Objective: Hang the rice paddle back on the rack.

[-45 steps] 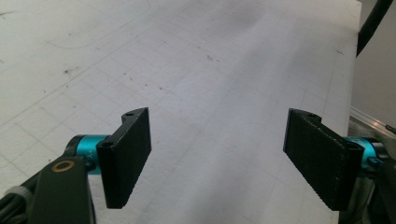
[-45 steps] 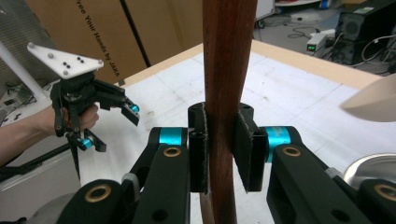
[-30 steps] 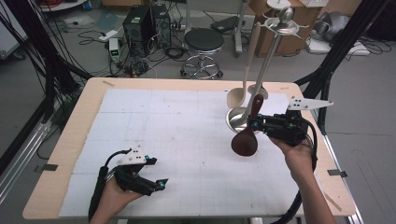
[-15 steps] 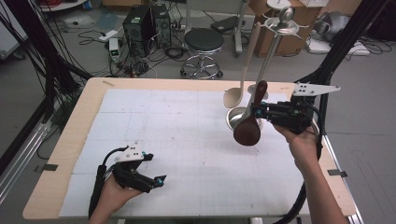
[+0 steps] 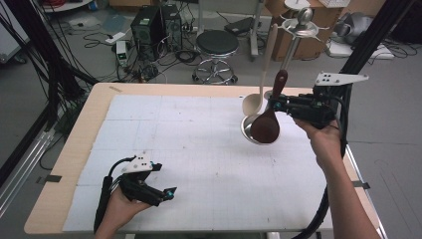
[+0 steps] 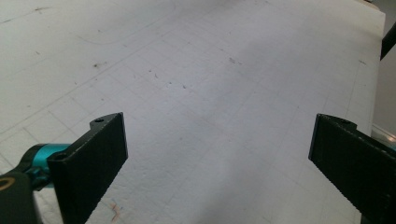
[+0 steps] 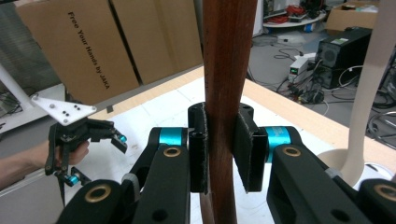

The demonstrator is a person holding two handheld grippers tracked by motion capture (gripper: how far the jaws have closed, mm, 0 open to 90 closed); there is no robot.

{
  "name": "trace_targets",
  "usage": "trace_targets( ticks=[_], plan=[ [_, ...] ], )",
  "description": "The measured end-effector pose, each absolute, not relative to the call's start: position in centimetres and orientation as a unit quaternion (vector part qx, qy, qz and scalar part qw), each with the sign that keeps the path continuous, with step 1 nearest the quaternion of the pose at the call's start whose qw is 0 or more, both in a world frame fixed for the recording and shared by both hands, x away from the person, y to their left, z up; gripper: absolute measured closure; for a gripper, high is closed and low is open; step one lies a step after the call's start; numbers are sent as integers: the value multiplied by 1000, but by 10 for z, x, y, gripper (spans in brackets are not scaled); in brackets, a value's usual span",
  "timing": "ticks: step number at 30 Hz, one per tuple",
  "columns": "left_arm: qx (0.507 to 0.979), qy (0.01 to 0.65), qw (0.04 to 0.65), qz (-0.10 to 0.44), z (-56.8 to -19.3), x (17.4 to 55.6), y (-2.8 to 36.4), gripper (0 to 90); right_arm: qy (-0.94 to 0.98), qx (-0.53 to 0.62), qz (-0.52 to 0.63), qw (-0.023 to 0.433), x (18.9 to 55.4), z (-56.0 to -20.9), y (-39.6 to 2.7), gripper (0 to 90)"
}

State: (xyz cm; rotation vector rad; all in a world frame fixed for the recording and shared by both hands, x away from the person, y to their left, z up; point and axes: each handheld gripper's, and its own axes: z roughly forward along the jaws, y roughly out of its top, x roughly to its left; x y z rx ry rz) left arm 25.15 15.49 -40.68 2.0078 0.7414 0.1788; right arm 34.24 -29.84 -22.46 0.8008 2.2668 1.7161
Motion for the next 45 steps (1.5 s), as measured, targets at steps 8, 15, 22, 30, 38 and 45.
trace_targets(
  ticks=[8,15,22,30,38,45],
  plan=[
    [823,303,473,77,-408,250,155,16,760,274,580,103,349,-211,-301,775],
    [821,307,475,78,-407,250,159,16,758,281,578,108,358,-202,-301,775],
    [817,311,479,78,-407,250,160,16,754,288,579,115,369,-191,-301,775],
    [817,310,481,76,-407,250,162,16,747,305,578,125,381,-179,-305,774],
    [814,314,482,80,-405,250,164,16,741,331,569,135,393,-180,-307,773],
    [814,314,483,75,-406,249,164,17,731,346,571,140,396,-182,-309,768]
  ],
)
